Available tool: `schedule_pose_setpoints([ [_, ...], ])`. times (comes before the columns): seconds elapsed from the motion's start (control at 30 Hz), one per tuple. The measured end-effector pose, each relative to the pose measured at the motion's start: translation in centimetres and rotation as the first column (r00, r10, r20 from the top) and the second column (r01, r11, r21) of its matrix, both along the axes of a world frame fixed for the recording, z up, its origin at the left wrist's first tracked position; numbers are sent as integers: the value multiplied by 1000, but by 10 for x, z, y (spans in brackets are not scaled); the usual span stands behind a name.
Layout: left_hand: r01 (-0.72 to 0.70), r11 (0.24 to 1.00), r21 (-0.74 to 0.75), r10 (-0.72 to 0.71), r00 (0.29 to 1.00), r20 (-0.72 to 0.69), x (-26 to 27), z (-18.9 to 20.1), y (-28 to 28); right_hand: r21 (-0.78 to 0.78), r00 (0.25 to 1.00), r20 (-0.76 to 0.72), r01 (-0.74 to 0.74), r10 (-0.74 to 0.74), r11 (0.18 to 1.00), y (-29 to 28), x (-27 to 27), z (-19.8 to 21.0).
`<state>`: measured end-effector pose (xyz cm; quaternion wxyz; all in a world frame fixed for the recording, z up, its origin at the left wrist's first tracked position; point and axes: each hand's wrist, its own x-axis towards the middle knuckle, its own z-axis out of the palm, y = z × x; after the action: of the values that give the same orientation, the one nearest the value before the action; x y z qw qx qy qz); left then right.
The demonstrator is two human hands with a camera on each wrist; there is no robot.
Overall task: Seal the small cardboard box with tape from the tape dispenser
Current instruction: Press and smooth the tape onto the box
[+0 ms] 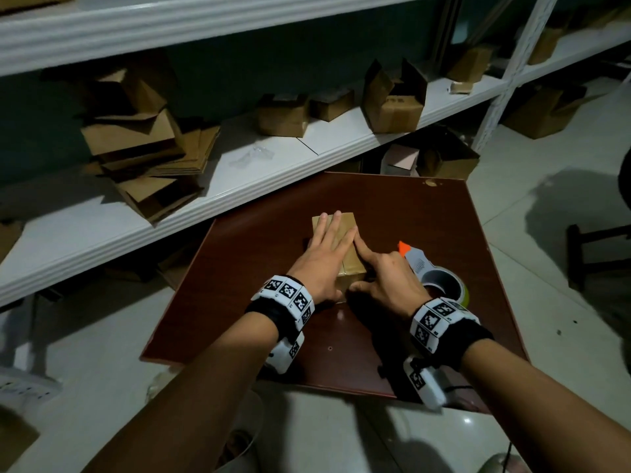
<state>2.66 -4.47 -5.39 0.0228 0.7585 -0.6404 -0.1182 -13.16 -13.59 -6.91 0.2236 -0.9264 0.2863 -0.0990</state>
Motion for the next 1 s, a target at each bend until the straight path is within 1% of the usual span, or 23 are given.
schedule_pose_setpoints([
  [0.13,-7,1000,4,7,1000,0,1,0,0,10,1000,-20,-2,3,1000,0,0,-2],
  [0.23,-20,1000,9,20,997,-78,4,1,2,37,999,-44,7,-5,999,1,1,3],
  [0.33,4,1000,29,-1,993,-117,5,5,0,64,997,-58,-37,40,997,1,2,8],
  [0.47,37,999,11,-35,994,-101,8,5,0,134,995,-77,-45,56,990,-7,1,14],
  [0.53,42,999,-7,-42,995,-85,7,4,0,157,997,-57,-40,50,987,-7,-2,16],
  [0.63,27,999,-16,-29,994,-102,5,4,-1,140,997,-45,-51,58,989,-5,0,17],
  [0.7,22,1000,-13,-23,992,-123,5,4,-2,162,997,-48,-44,52,986,-5,1,19],
  [0.77,11,1000,-4,-12,982,-187,7,5,-3,213,998,-48,-20,31,977,-5,0,24],
  [0.8,0,1000,-1,0,967,-255,9,7,-4,230,999,-48,-10,21,973,-6,0,26],
  [0.9,-48,999,-14,35,867,-497,22,13,-6,222,999,-49,19,-8,975,-3,-1,30],
  [0.93,-64,998,-27,39,838,-545,27,13,-6,212,999,-47,32,-22,977,-1,-2,29],
  [1.0,-97,993,-73,38,818,-575,33,10,-4,180,998,-56,42,-33,983,0,-1,26],
])
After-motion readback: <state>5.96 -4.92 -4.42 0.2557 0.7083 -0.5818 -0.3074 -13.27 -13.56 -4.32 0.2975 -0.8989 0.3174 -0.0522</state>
